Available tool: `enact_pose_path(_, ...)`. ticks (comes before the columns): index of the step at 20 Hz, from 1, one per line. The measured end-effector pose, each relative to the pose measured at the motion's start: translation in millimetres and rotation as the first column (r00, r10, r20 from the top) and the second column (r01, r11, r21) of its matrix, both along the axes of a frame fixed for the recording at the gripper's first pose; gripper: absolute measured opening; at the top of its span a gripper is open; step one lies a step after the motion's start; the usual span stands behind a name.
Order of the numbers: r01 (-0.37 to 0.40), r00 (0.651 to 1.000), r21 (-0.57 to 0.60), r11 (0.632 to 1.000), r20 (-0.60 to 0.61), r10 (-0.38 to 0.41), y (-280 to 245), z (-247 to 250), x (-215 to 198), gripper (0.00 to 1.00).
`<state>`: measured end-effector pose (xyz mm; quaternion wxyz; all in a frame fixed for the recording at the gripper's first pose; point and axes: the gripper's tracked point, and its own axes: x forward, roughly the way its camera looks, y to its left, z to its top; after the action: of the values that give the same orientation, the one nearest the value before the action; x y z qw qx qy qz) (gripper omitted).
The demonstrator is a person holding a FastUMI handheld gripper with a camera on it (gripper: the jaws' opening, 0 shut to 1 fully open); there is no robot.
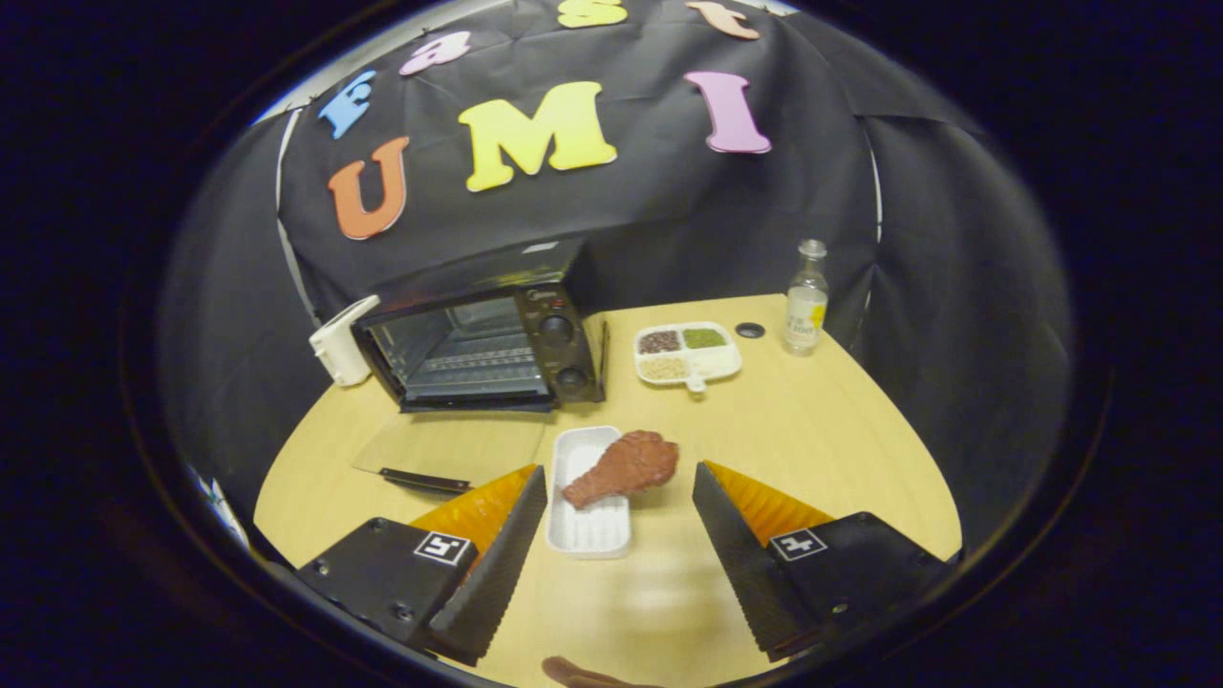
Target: Open the toaster oven, put the food inside, and close the toaster oven door.
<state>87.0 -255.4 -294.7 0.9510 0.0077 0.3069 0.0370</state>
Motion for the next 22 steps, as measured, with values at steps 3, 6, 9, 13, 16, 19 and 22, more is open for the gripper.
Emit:
enact_pose_path(3,-0.057,0.993,0.100,0.993,-0.099,0.067,-4,-21,10,0.96)
enact_pose_path(6,-0.109,0.976,0.149,0.983,-0.173,0.135,-7,-36,23,0.94)
enact_pose_path(9,-0.137,0.954,0.220,0.966,-0.232,0.188,-6,-45,38,0.87)
enact_pose_path(13,-0.110,0.926,0.323,0.940,-0.311,0.215,-6,-59,57,0.56)
enact_pose_path(16,-0.099,0.921,0.404,0.909,-0.308,0.237,7,-47,49,0.16)
enact_pose_path(19,-0.143,0.931,0.294,0.945,-0.285,0.230,14,-36,31,0.11)
enact_pose_path(22,-0.191,0.955,0.076,0.979,-0.218,0.203,21,-19,18,0.10)
